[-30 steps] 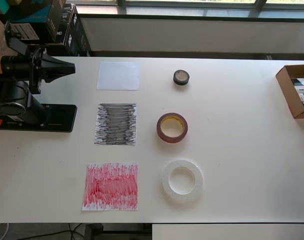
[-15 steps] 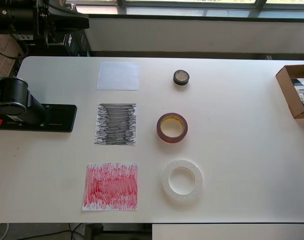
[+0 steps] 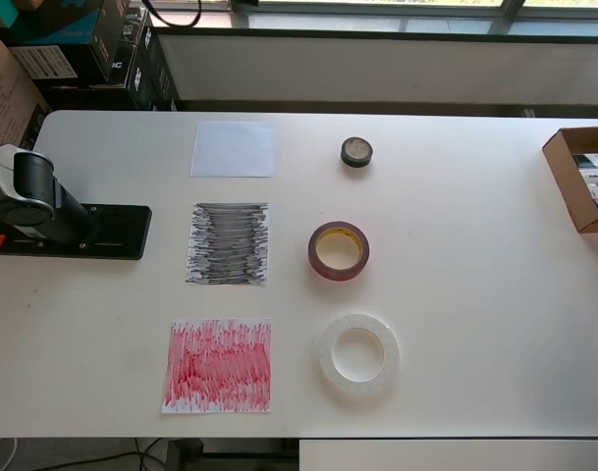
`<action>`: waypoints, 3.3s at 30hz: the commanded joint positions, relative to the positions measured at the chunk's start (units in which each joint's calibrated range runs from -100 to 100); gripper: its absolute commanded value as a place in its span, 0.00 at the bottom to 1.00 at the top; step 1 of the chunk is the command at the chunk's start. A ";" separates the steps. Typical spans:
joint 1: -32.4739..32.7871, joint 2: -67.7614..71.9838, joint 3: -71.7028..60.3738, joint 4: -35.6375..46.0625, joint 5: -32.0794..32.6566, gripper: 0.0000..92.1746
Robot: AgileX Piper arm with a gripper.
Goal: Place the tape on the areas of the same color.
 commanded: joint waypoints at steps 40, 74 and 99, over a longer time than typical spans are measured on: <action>0.48 51.96 -28.57 37.96 34.46 0.09; -0.63 61.41 -33.48 34.99 36.26 0.50; -0.94 65.71 -33.48 30.50 31.27 0.50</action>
